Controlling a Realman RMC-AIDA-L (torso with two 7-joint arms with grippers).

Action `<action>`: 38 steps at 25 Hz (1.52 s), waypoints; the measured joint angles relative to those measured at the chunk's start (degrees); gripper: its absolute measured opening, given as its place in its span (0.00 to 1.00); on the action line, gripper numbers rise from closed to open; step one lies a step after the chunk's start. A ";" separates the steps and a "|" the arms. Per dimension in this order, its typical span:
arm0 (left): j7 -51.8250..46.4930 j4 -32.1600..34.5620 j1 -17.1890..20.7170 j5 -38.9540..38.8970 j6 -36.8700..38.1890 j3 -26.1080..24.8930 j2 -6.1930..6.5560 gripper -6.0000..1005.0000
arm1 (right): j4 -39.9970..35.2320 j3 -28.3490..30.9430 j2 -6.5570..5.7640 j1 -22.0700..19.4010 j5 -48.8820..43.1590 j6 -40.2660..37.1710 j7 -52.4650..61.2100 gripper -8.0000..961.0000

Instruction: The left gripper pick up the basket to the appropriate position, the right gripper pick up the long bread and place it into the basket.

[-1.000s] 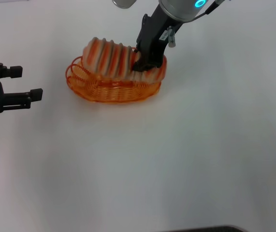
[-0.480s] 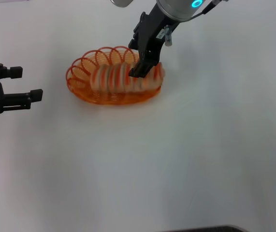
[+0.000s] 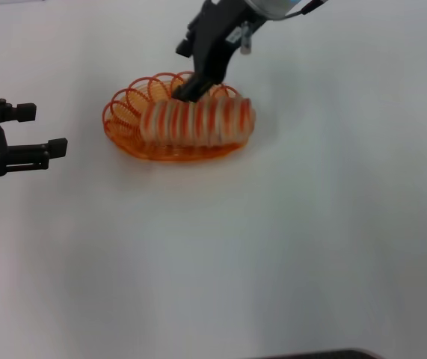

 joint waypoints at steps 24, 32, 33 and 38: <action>0.08 -8.21 -1.66 0.64 -3.64 0.13 1.49 0.84 | -3.51 19.22 -0.05 -29.63 18.67 -14.33 -19.00 0.78; 0.23 -12.15 -1.58 0.43 -5.94 0.22 1.13 0.84 | -2.13 18.46 0.33 -34.39 23.53 -9.12 -26.54 0.78; 0.26 -12.46 -1.60 0.38 -6.19 0.27 1.02 0.84 | -1.45 18.27 0.33 -34.70 24.59 -8.11 -27.71 0.78; 0.60 -13.13 -1.64 -0.30 -6.86 0.09 0.70 0.84 | 1.52 18.65 0.11 -35.23 26.70 -5.36 -31.63 0.78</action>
